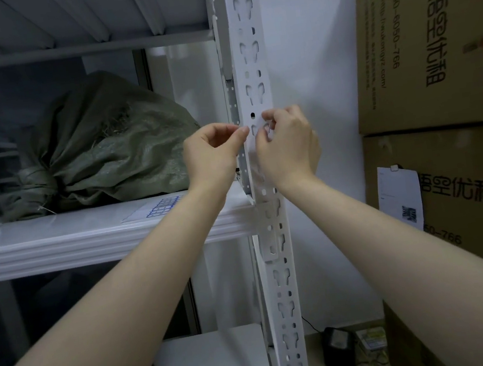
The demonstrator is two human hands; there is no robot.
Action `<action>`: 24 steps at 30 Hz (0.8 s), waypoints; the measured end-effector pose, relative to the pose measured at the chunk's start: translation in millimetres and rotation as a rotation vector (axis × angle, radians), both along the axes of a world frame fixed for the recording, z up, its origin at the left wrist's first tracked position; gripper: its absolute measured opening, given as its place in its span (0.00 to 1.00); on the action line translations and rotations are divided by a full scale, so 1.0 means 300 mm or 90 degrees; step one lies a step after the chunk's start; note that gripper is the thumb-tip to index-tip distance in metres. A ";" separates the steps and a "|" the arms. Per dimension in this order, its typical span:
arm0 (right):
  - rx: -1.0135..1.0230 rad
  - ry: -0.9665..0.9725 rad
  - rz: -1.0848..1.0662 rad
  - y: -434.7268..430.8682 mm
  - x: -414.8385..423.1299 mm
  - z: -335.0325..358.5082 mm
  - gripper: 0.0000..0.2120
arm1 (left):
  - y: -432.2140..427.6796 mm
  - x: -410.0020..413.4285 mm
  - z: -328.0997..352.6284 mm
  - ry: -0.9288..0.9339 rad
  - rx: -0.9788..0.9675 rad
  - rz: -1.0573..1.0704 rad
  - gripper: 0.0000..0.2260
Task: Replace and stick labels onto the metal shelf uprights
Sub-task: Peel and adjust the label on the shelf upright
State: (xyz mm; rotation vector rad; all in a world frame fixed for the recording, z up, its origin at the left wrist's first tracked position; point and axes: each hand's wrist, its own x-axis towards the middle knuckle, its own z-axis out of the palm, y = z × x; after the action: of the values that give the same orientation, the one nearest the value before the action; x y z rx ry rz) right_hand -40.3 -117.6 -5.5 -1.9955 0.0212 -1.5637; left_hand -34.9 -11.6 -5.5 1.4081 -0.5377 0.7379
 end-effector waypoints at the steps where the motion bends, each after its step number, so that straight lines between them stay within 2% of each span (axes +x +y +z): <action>1: -0.007 0.008 -0.004 0.004 -0.001 -0.002 0.14 | 0.001 -0.004 0.001 -0.001 -0.002 -0.004 0.01; 6: -0.040 -0.061 0.005 0.008 0.009 -0.021 0.13 | 0.017 -0.006 0.007 -0.005 0.005 0.006 0.02; 11: -0.087 -0.075 -0.011 0.017 0.026 -0.010 0.12 | 0.035 -0.001 0.024 -0.005 0.010 0.009 0.02; 15: -0.023 -0.135 0.031 0.023 0.017 0.068 0.18 | 0.043 0.000 0.065 -0.021 -0.006 0.012 0.02; 20: -0.001 -0.100 0.043 0.021 0.035 0.239 0.27 | 0.024 0.026 0.224 -0.057 -0.030 0.001 0.02; 24: 0.140 0.004 0.123 0.021 0.070 0.371 0.38 | -0.013 0.092 0.365 -0.012 -0.037 -0.068 0.06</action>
State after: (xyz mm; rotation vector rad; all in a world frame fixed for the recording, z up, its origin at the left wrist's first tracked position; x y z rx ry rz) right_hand -19.4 -111.3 105.8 -1.7762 0.0015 -1.3703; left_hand -7.2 -15.6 103.9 1.3099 -0.5964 0.6760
